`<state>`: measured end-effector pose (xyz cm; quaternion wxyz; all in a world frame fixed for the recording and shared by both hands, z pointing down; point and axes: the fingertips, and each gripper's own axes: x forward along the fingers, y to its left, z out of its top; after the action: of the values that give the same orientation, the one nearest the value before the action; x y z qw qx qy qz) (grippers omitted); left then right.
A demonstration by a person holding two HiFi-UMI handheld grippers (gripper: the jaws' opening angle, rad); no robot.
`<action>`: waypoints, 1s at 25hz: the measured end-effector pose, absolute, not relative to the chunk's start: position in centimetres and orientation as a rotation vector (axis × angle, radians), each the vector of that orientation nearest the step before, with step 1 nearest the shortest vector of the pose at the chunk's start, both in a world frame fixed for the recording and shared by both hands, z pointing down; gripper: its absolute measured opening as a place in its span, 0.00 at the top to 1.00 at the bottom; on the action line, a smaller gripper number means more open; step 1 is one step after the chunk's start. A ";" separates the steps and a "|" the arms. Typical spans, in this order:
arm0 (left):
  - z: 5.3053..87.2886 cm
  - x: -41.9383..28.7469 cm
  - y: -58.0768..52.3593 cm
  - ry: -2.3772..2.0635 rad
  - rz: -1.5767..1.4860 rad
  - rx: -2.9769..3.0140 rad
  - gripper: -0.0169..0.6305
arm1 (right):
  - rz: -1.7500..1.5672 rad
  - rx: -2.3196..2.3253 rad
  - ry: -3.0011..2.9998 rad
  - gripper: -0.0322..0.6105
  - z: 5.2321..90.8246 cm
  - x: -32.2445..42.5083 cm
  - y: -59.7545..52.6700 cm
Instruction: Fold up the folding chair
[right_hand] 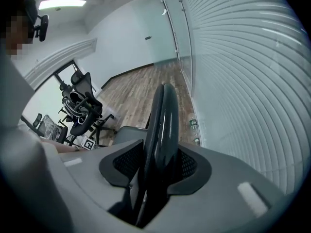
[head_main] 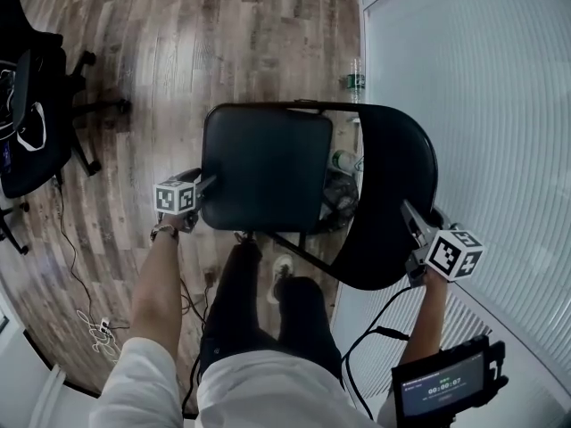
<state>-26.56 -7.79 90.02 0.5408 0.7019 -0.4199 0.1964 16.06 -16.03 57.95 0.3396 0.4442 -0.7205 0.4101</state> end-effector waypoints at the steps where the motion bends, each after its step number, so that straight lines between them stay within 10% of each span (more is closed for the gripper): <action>1: 90.2 -26.7 -7.7 -0.993 0.440 1.670 0.58 | 1.064 1.151 -1.863 0.73 58.0 16.0 -16.0; 25: 92.9 -24.3 -7.0 -0.655 0.098 1.629 0.44 | 1.050 1.135 -1.750 0.73 57.6 15.5 -15.4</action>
<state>-24.31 -7.01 92.92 0.6379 0.7134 -0.2870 0.0428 15.49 -15.42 57.57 0.3924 0.4470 -0.6893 0.4135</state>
